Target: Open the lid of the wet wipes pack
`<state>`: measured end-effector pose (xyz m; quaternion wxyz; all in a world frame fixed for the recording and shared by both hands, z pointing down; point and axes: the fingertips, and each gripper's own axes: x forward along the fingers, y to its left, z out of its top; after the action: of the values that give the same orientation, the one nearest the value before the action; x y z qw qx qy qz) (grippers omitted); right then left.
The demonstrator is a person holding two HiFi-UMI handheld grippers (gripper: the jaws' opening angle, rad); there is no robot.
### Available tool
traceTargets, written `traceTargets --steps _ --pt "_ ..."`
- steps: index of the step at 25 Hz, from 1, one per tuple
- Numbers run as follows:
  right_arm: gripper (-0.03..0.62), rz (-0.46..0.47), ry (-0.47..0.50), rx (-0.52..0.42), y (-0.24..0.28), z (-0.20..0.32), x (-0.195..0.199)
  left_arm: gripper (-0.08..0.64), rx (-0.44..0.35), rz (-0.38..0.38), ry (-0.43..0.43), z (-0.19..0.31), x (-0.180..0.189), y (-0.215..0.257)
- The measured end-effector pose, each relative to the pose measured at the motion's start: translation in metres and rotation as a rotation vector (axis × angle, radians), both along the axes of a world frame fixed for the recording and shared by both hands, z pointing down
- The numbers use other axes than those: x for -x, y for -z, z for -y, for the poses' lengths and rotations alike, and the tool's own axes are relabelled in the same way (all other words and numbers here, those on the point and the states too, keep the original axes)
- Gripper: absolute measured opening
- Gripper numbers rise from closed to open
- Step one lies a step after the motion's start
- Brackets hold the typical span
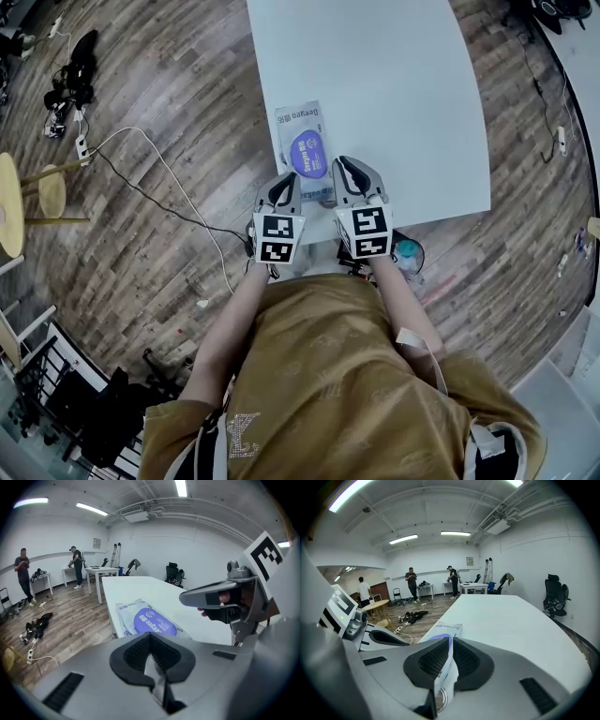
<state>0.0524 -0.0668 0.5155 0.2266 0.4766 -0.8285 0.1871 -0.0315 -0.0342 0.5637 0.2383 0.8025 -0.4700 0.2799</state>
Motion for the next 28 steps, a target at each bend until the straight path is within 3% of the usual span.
traceTargets --steps 13,28 --pt "0.019 -0.022 0.004 0.05 -0.014 0.004 0.006 0.005 0.104 0.023 -0.036 -0.009 -0.005 -0.021" --pt "0.066 0.021 -0.019 0.26 -0.045 0.011 0.026 0.005 0.139 0.026 -0.05 -0.008 -0.004 -0.026"
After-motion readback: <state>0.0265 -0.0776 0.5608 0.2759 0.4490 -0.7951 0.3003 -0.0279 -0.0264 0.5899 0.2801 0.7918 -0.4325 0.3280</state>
